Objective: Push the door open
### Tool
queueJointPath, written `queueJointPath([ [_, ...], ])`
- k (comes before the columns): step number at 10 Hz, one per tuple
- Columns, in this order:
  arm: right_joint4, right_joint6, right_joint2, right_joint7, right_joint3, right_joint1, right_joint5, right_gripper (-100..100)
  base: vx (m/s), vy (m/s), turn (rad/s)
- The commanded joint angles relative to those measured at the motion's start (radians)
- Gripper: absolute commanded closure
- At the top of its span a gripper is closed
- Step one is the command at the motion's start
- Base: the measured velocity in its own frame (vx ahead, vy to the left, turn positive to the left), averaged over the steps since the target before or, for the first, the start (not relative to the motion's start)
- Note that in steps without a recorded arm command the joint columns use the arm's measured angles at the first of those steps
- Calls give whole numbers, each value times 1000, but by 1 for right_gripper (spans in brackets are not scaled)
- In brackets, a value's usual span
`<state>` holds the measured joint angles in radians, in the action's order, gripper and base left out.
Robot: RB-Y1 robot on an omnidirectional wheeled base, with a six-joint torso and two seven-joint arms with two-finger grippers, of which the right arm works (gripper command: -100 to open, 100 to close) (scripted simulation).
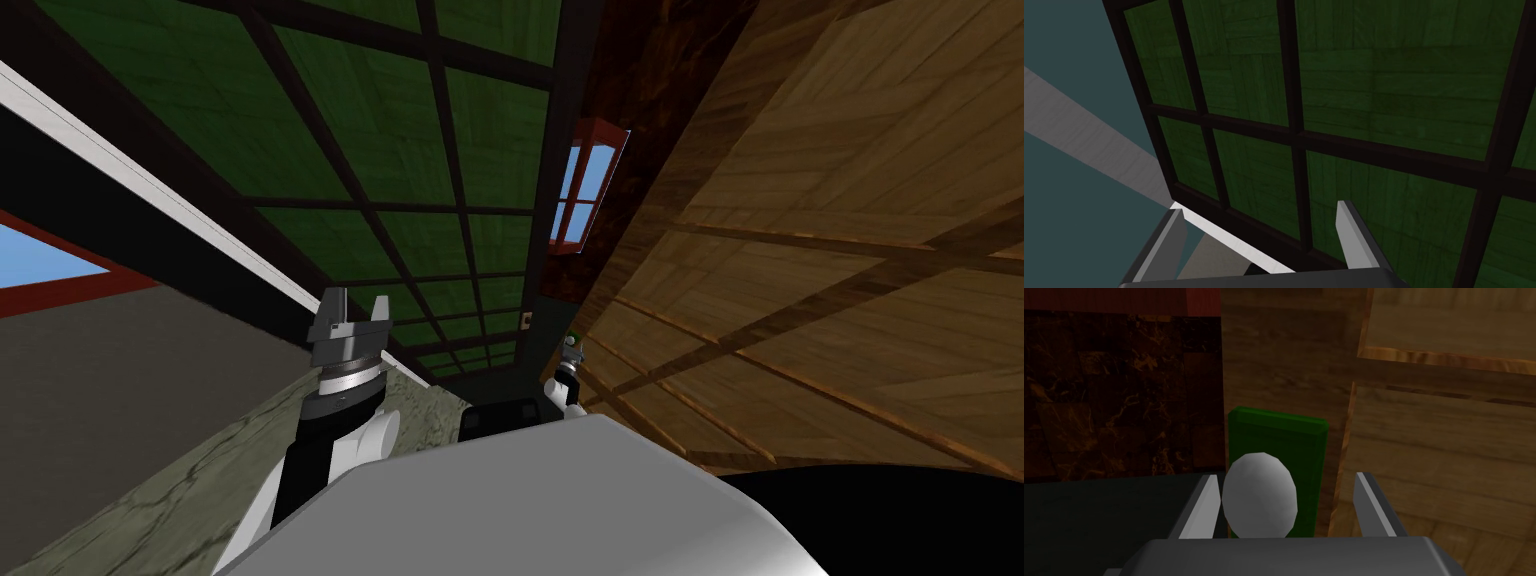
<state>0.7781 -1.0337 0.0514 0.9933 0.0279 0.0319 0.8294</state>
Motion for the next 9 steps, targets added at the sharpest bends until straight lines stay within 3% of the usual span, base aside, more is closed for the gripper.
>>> queueJointPath([
  [1,-20,-36,18,-1,41,6,13,100,12,-15,140],
  [2,-20,-36,18,-1,41,6,13,100,6,-40,84],
  [3,-27,-48,19,-5,69,11,25,100,2,-54,158],
  [4,-27,-48,19,-5,69,11,25,100,35,-49,86],
  [7,-41,-71,21,-15,124,22,48,100,33,-63,110],
  [9,-41,-71,21,-15,125,22,48,100,28,-46,34],
])
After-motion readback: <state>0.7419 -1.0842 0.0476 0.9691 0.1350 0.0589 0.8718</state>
